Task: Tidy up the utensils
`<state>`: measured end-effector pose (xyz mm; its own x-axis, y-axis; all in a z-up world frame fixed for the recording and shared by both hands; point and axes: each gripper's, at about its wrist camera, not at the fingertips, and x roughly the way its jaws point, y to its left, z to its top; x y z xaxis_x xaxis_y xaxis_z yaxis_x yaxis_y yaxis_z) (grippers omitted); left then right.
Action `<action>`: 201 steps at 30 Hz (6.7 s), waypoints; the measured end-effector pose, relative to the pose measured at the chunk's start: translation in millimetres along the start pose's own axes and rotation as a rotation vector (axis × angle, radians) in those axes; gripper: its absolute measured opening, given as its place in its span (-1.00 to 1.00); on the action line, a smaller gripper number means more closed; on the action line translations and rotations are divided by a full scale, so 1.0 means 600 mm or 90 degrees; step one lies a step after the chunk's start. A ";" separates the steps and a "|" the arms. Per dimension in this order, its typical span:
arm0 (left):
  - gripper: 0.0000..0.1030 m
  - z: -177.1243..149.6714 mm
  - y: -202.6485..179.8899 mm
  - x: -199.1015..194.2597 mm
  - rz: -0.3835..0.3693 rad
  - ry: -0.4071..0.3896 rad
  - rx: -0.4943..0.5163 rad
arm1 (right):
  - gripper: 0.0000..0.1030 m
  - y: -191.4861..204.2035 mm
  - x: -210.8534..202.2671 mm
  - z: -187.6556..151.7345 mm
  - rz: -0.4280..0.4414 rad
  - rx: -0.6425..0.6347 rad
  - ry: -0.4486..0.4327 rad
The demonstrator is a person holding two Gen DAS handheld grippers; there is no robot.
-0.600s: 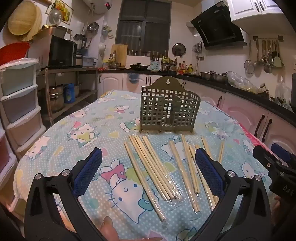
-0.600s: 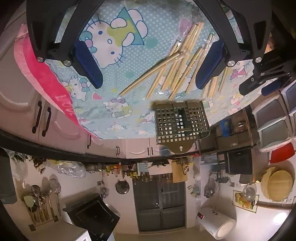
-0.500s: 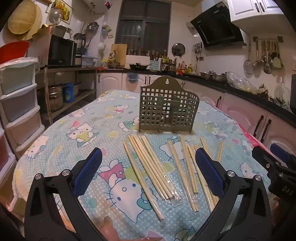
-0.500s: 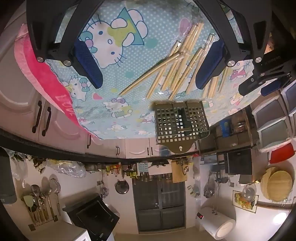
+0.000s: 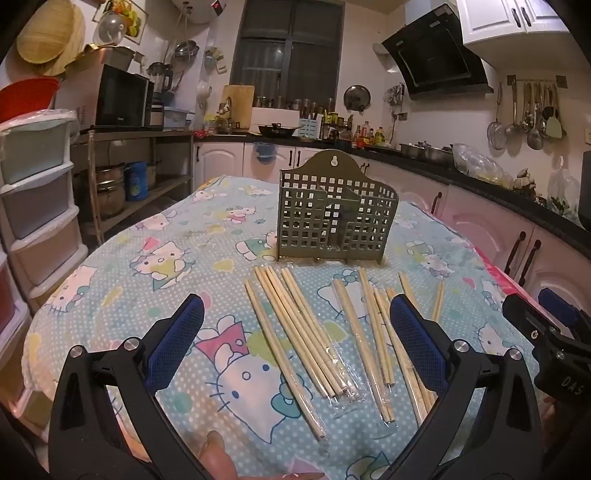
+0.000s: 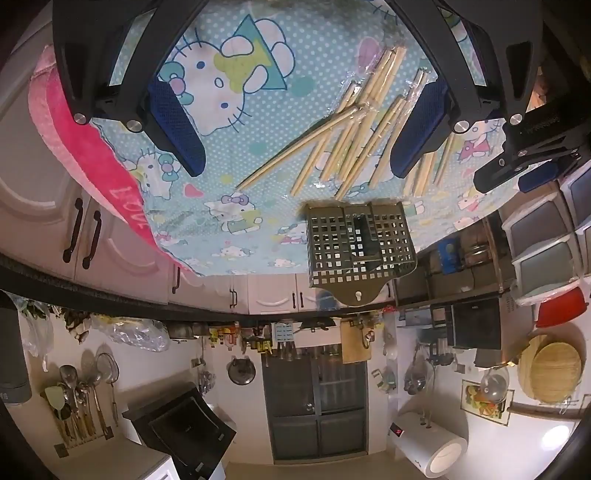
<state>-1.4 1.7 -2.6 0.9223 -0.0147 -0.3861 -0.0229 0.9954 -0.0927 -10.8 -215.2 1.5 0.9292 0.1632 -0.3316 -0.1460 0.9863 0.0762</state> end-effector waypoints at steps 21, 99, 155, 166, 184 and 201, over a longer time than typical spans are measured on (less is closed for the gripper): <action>0.80 0.005 0.002 0.000 -0.001 0.002 -0.005 | 0.88 0.000 0.003 -0.002 -0.001 -0.002 0.002; 0.30 0.045 0.124 0.218 -0.091 0.275 -0.144 | 0.65 -0.012 0.283 0.072 0.077 -0.056 0.282; -0.95 0.243 0.131 0.191 -0.149 0.159 -0.141 | -0.89 -0.041 0.309 0.216 0.211 0.050 0.253; -0.95 0.331 0.095 0.169 -0.169 0.080 -0.111 | -0.89 -0.028 0.249 0.313 0.231 0.013 0.087; -0.95 0.459 0.042 0.173 -0.135 -0.035 -0.059 | -0.89 -0.011 0.247 0.476 0.229 0.016 -0.085; -0.95 0.442 0.043 0.258 -0.110 -0.037 -0.084 | -0.89 -0.014 0.330 0.462 0.195 0.008 -0.104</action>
<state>243.2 50.1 178.5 0.9377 -0.1747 -0.3004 0.0910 0.9577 -0.2731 268.5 -197.4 195.7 0.8851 0.4446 -0.1374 -0.4230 0.8918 0.1604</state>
